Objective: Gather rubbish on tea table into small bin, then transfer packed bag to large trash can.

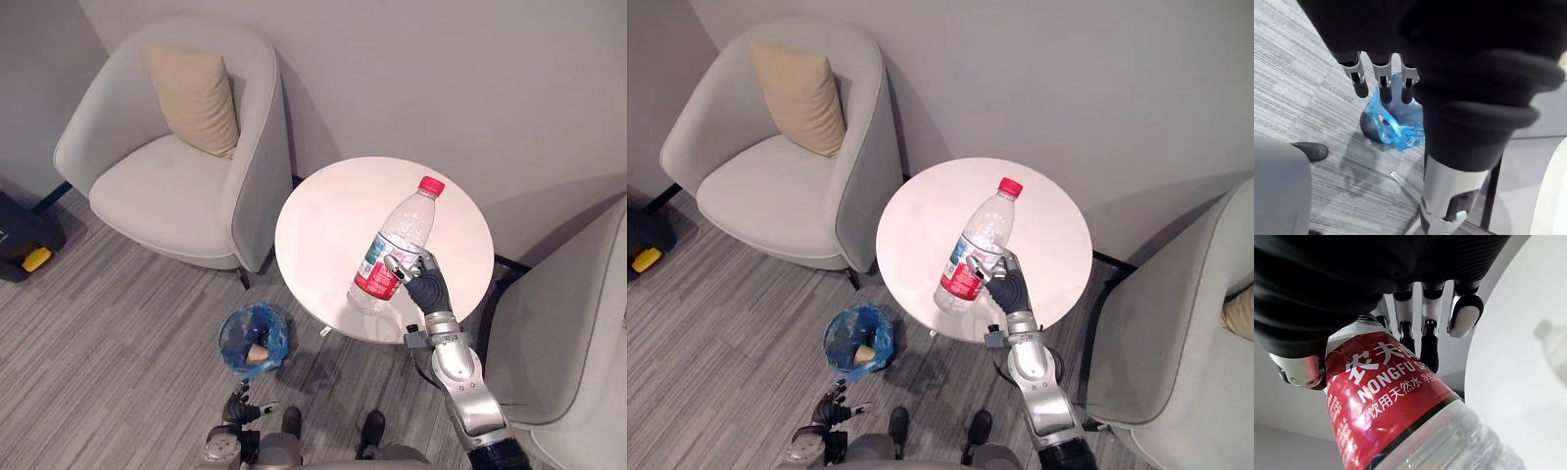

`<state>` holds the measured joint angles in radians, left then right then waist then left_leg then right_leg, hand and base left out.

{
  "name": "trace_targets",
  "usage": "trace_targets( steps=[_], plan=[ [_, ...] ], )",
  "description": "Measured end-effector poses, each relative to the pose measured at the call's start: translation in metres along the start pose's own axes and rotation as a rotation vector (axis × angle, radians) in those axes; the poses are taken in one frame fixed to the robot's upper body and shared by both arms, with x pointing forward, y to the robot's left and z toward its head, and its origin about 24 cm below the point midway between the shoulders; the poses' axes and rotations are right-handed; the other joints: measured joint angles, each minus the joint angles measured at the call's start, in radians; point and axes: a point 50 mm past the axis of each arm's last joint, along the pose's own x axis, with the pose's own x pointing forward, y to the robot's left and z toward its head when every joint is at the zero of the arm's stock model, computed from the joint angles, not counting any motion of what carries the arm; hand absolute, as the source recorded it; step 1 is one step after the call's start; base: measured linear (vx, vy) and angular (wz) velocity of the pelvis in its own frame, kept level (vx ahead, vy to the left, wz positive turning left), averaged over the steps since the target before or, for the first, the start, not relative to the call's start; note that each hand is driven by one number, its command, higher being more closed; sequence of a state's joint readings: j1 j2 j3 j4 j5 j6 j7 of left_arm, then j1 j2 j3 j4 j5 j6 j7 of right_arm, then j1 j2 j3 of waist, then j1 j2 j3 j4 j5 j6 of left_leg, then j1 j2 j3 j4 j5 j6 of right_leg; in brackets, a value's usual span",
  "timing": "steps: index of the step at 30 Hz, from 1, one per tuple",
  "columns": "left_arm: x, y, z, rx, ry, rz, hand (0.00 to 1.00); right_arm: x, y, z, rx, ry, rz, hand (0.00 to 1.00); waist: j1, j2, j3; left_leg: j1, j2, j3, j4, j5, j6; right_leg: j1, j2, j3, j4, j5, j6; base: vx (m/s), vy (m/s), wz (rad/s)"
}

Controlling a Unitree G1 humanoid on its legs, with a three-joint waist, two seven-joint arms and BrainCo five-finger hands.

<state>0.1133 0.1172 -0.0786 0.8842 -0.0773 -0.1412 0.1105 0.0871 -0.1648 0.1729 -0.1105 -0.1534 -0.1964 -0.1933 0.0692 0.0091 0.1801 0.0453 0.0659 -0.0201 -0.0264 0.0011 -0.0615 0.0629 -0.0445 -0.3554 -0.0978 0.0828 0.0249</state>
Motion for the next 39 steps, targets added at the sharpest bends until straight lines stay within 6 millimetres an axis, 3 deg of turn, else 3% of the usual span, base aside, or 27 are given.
trace_targets(
  steps=[9,15,17,18,19,20,24,26,27,29,31,32,33,34,35,37,39],
  plan=[
    [-0.002,-0.001,-0.007,-0.001,0.025,0.000,0.00,-0.021,-0.001,-0.013,-0.102,0.057,0.017,1.00,-0.002,0.014,-0.027,0.000,0.004,-0.015,0.003,0.000,0.000,0.016,0.004,-0.015,0.000,-0.006,0.003,-0.02,0.003,0.05],
    [-0.002,-0.005,-0.008,0.011,0.024,-0.017,0.00,-0.028,-0.004,-0.017,-0.165,0.068,0.032,1.00,0.001,0.029,-0.036,-0.076,-0.010,-0.109,0.044,0.009,-0.009,0.013,-0.021,-0.149,0.047,-0.064,0.003,-0.01,-0.003,0.68],
    [-0.003,-0.007,-0.007,0.019,0.014,-0.025,0.00,-0.028,-0.004,-0.019,-0.182,0.070,0.040,1.00,-0.003,0.031,-0.037,-0.093,0.009,0.065,0.054,-0.017,0.132,0.008,-0.059,-0.223,0.110,-0.105,0.010,0.00,0.023,0.98],
    [-0.003,-0.008,-0.007,0.023,0.013,-0.029,0.00,-0.028,-0.006,-0.019,-0.191,0.067,0.037,1.00,-0.007,0.031,-0.038,-0.096,0.026,0.155,0.056,-0.020,0.166,0.008,-0.074,-0.247,0.129,-0.113,0.013,0.08,0.039,1.07],
    [-0.003,-0.011,-0.007,0.020,0.013,-0.036,0.00,-0.024,-0.009,-0.017,-0.215,0.049,0.036,1.00,-0.010,0.032,-0.039,-0.110,0.062,0.287,0.079,-0.016,0.161,0.002,-0.095,-0.287,0.160,-0.130,0.021,0.14,0.073,1.08],
    [-0.003,-0.015,-0.007,0.014,0.013,-0.042,0.00,-0.019,-0.013,-0.015,-0.242,0.027,0.033,1.00,-0.004,0.054,-0.049,-0.122,0.077,0.351,0.100,0.021,0.123,-0.008,-0.112,-0.307,0.195,-0.148,0.030,0.14,0.099,0.84],
    [-0.003,-0.015,-0.007,0.015,0.011,-0.042,0.00,-0.003,-0.012,-0.006,-0.257,-0.033,0.021,1.00,0.001,0.050,-0.047,-0.125,0.050,0.353,0.104,0.022,0.089,-0.019,-0.151,-0.297,0.250,-0.172,0.050,0.14,0.102,0.39],
    [-0.003,-0.014,-0.006,0.017,0.008,-0.039,0.00,0.000,-0.007,-0.004,-0.242,-0.046,0.018,1.00,0.000,0.035,-0.042,-0.119,0.032,0.351,0.110,0.001,0.061,-0.019,-0.184,-0.293,0.285,-0.191,0.076,0.09,0.108,0.17],
    [-0.002,-0.013,-0.005,0.018,0.006,-0.038,0.00,0.000,-0.006,-0.004,-0.236,-0.044,0.018,1.00,0.000,0.029,-0.038,-0.116,0.024,0.351,0.118,-0.009,0.059,-0.021,-0.198,-0.291,0.306,-0.202,0.083,0.10,0.145,0.06],
    [-0.001,-0.008,-0.002,0.028,-0.009,-0.031,0.00,0.000,0.000,-0.008,-0.224,-0.025,0.028,1.00,0.000,-0.003,-0.023,-0.119,-0.001,0.354,0.185,-0.068,0.070,-0.044,-0.275,-0.269,0.425,-0.254,0.103,0.07,0.126,-0.02],
    [0.000,-0.006,0.000,0.035,-0.011,-0.028,0.00,-0.001,0.000,-0.011,-0.231,0.001,0.030,1.00,-0.008,-0.007,-0.020,-0.138,-0.010,0.347,0.248,-0.116,0.081,-0.081,-0.318,-0.229,0.526,-0.261,0.099,0.03,0.113,0.00],
    [0.000,-0.005,0.000,0.037,-0.011,-0.026,0.00,-0.001,0.000,-0.012,-0.232,0.004,0.029,1.00,-0.011,-0.010,-0.019,-0.143,-0.015,0.343,0.267,-0.130,0.085,-0.096,-0.330,-0.202,0.564,-0.262,0.090,0.04,0.143,0.18],
    [0.000,-0.003,0.001,0.042,-0.016,-0.022,0.00,-0.001,0.000,-0.013,-0.232,0.009,0.030,1.00,-0.027,-0.019,-0.013,-0.145,-0.027,0.322,0.292,-0.151,0.092,-0.125,-0.344,-0.124,0.641,-0.257,0.046,0.06,0.138,0.47],
    [0.000,-0.001,0.001,0.047,-0.015,-0.019,0.00,-0.002,-0.001,-0.014,-0.234,0.017,0.030,1.00,-0.045,-0.021,-0.008,-0.140,-0.031,0.287,0.298,-0.160,0.099,-0.170,-0.336,-0.023,0.724,-0.252,-0.006,0.07,0.120,0.65],
    [-0.001,0.000,0.000,0.058,-0.014,-0.021,0.00,-0.003,0.000,-0.014,-0.233,0.020,0.032,1.00,-0.058,-0.015,-0.003,-0.142,-0.031,0.264,0.303,-0.164,0.102,-0.183,-0.314,0.030,0.740,-0.276,0.000,0.09,0.059,0.84],
    [0.000,-0.001,0.001,0.069,-0.019,-0.026,0.00,-0.004,0.000,-0.015,-0.235,0.024,0.036,1.00,-0.065,-0.028,-0.002,-0.144,-0.030,0.213,0.308,-0.170,0.102,-0.225,-0.222,0.145,0.713,-0.349,0.015,0.10,-0.016,0.81],
    [0.000,0.000,0.002,0.071,-0.022,-0.025,0.00,-0.003,0.000,-0.015,-0.235,0.022,0.036,1.00,-0.062,-0.021,0.002,-0.143,-0.030,0.176,0.320,-0.172,0.096,-0.271,-0.144,0.208,0.648,-0.359,0.019,0.10,-0.064,0.74]
  ],
)
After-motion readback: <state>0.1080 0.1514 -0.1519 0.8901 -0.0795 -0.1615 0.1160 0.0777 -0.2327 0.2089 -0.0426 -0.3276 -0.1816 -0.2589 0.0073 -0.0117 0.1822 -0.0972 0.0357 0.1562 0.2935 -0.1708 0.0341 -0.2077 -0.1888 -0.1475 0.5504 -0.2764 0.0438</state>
